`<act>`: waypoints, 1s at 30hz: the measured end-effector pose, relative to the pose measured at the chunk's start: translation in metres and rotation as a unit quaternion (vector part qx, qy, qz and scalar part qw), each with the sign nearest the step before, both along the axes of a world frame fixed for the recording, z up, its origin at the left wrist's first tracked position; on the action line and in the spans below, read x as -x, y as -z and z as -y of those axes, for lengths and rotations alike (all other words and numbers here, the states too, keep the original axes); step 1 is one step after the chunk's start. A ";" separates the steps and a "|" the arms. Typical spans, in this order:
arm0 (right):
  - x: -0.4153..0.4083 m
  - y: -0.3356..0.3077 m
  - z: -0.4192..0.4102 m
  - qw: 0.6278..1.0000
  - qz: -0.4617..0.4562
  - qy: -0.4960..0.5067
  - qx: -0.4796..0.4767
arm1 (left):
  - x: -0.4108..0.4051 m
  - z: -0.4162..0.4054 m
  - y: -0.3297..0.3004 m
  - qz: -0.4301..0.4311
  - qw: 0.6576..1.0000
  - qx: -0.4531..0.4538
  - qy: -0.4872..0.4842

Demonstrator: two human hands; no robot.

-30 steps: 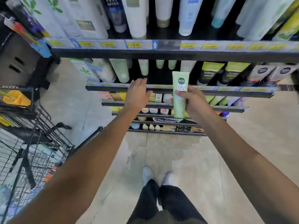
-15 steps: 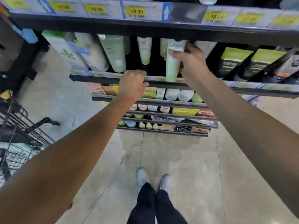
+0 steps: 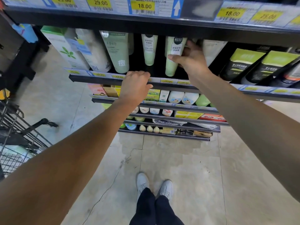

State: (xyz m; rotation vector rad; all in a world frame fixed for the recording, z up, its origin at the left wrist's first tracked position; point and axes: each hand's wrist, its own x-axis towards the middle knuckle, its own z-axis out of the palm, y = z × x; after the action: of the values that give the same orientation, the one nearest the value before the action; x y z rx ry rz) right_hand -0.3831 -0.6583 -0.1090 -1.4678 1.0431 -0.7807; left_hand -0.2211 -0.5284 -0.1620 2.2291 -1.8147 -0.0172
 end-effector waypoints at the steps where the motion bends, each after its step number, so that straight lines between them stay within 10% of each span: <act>1: 0.001 0.000 -0.001 1.000 -0.027 -0.009 0.010 | 0.000 -0.001 -0.001 0.000 1.000 0.000 0.000; 30: -0.016 0.029 0.018 0.979 -0.180 0.013 0.098 | 0.005 -0.005 -0.012 -0.001 1.000 -0.015 0.001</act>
State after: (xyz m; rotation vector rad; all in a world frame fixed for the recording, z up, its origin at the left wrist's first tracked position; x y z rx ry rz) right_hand -0.3667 -0.6765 -0.1381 -1.8139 1.2844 -0.6634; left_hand -0.2258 -0.5229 -0.1503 2.2474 -1.8264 -0.0470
